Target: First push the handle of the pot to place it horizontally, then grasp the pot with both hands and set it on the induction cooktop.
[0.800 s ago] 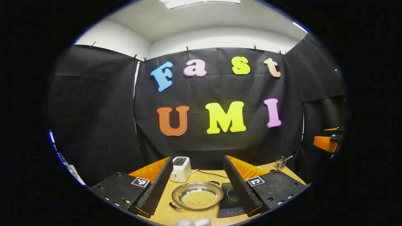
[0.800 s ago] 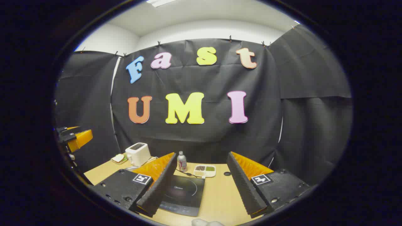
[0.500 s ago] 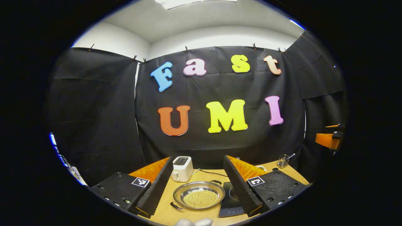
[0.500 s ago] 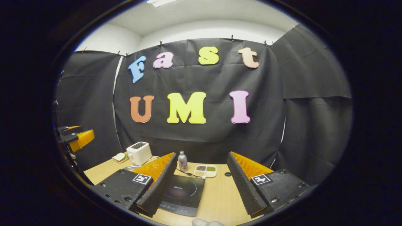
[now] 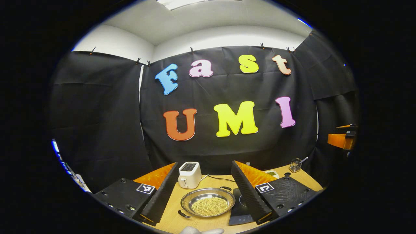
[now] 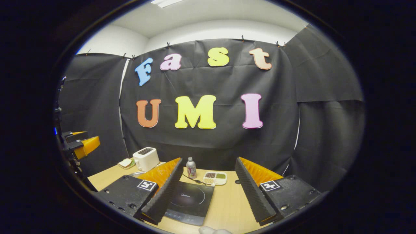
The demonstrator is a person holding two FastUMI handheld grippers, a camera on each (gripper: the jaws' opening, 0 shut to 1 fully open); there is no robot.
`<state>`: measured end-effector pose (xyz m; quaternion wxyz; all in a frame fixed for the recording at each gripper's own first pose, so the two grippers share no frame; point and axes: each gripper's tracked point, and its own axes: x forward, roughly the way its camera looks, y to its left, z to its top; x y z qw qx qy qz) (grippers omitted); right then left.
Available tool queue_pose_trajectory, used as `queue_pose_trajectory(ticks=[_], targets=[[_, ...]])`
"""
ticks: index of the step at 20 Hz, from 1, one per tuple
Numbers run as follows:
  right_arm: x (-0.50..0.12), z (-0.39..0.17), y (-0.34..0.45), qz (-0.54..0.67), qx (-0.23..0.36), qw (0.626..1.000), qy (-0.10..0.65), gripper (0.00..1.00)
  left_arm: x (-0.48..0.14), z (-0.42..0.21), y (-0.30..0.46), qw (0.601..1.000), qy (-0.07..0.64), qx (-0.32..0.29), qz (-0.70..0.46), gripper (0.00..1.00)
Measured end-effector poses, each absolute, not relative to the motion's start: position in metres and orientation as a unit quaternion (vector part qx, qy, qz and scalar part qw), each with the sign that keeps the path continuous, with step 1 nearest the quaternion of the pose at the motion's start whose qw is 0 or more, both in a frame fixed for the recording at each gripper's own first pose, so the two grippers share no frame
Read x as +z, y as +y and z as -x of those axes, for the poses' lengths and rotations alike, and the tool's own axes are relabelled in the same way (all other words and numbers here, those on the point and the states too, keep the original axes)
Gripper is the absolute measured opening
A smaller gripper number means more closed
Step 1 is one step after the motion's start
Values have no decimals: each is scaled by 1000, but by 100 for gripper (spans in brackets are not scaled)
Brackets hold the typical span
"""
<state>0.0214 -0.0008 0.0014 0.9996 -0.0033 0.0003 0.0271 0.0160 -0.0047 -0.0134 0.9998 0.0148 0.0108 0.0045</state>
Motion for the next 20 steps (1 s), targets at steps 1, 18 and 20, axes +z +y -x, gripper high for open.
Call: queue_pose_trajectory(ticks=[1, 18, 20], targets=[[1, -24, 1, 4, 23, 1000, 1, 100, -16, -20, -3, 1000, 12, 1, -17, 96], [-10, -38, 43, 19, -52, 998, 29, 100, -206, -56, -16, 968, 197, -152, 42, 0], [-18, -42, 45, 21, -52, 997, 46, 100, -244, -50, -17, 958, 236, -155, 46, 0]])
